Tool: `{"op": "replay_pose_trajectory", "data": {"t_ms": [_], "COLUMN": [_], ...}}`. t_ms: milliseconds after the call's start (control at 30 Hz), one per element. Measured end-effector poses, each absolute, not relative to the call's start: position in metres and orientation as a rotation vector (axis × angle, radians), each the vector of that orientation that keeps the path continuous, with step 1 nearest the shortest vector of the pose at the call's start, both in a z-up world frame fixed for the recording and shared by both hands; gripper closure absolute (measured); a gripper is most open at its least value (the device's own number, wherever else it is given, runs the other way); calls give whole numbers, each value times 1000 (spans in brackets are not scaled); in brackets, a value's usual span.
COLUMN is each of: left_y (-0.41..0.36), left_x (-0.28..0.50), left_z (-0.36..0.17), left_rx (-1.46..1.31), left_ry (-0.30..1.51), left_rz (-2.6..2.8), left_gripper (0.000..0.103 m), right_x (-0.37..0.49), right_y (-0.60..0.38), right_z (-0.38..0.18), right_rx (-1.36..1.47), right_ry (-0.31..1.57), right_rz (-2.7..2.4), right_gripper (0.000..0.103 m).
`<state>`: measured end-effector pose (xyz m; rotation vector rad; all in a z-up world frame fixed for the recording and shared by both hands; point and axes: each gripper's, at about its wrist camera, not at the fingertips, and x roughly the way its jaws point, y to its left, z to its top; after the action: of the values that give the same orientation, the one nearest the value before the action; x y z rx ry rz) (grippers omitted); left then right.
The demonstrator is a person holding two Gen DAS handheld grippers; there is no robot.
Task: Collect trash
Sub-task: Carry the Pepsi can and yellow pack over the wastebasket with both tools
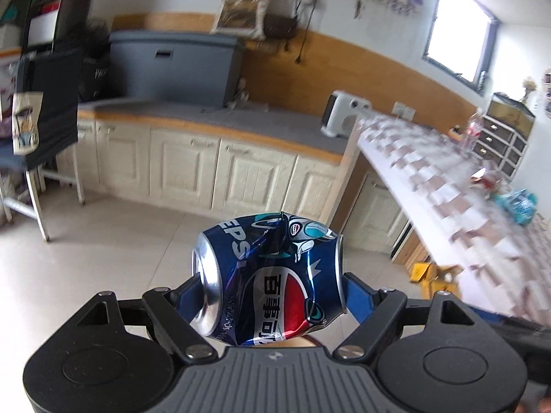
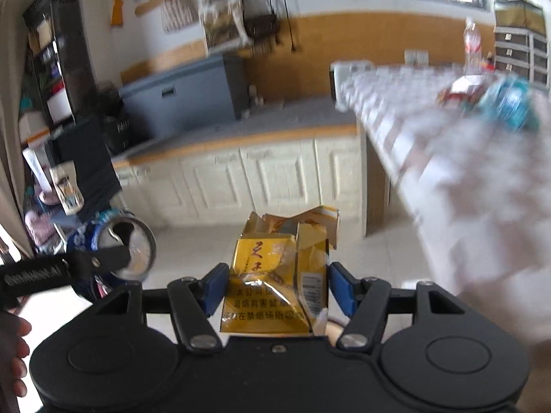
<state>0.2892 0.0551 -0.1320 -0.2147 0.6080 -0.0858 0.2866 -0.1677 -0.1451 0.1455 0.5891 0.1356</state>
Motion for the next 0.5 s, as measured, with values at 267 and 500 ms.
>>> {"op": "replay_pose_trajectory", "data": {"t_ms": [267,500], "left_y": [44,25], "left_x": [343,388], "left_z": [-198,-269], "left_rx": [-272,-348], "left_ry": [692,749], "left_rz": [-120,-160], "left_gripper": [20,20], "right_x": [334,374], "right_y": [-166,-188], "right_z": [-231,-310], "right_rx": [185,254], "right_ry": [706,795], "right_rz": [96,32], "right_gripper": [39,39]}}
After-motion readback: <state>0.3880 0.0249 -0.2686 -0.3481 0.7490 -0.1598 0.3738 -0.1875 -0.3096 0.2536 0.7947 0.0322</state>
